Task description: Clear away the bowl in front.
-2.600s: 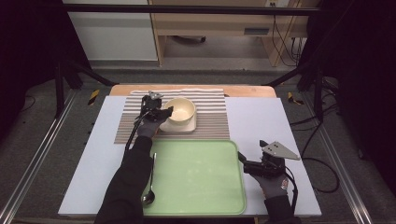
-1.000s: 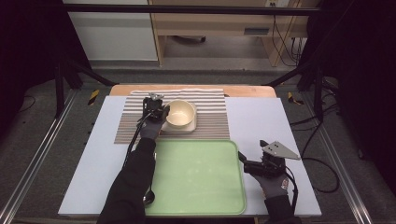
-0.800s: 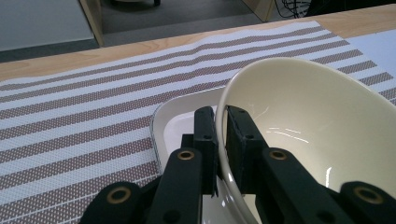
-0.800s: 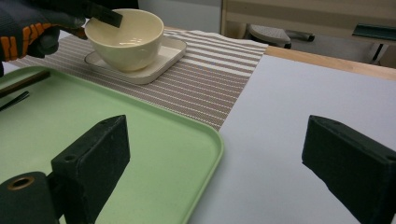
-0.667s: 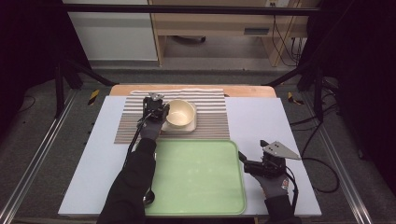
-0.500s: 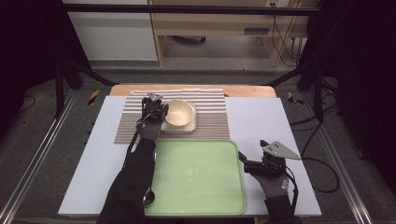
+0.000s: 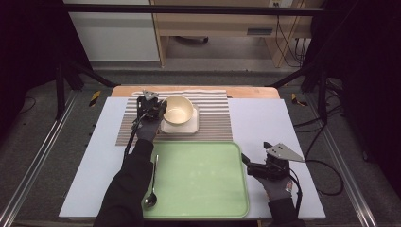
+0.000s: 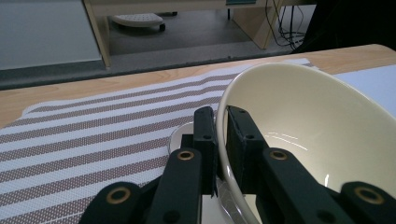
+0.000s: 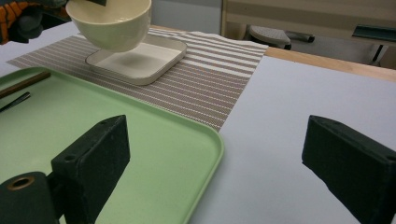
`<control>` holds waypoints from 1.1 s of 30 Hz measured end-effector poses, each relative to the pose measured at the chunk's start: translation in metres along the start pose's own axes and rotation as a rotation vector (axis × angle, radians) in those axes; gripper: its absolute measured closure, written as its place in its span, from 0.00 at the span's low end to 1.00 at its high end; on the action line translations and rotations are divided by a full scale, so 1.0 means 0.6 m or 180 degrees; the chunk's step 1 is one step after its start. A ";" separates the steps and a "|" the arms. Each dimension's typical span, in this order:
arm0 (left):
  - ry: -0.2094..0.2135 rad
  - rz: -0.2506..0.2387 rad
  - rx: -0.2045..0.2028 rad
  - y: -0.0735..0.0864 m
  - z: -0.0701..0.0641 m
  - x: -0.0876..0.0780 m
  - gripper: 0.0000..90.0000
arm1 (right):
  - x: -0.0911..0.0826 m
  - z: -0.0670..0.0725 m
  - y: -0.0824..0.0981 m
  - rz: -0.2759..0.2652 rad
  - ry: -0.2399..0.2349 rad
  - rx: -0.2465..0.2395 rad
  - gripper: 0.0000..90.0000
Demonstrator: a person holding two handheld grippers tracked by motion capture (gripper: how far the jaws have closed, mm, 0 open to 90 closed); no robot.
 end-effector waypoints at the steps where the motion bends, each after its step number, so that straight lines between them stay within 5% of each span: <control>1: 0.0013 -0.0016 -0.0019 -0.003 0.000 -0.004 0.91 | 0.000 0.000 0.000 0.0000 0.0000 0.0000 0.09; 19: 0.0223 -0.0280 0.0099 -0.026 0.007 -0.106 0.91 | -0.003 0.003 -0.002 -0.0021 -0.0003 0.0003 0.09; 33: 0.0530 -0.0345 0.0310 0.016 -0.015 -0.171 0.91 | -0.005 -0.001 0.000 -0.0032 0.0019 0.0009 0.09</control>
Point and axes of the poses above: each handheld gripper's, and its own axes: x roughly forward along the jaws, y roughly out of its underside, z roughly to its left, the point moved 3 cm from there along x, roughly forward along the jaws, and after that the axes turned 14 degrees about -y, right-handed, at the moved point
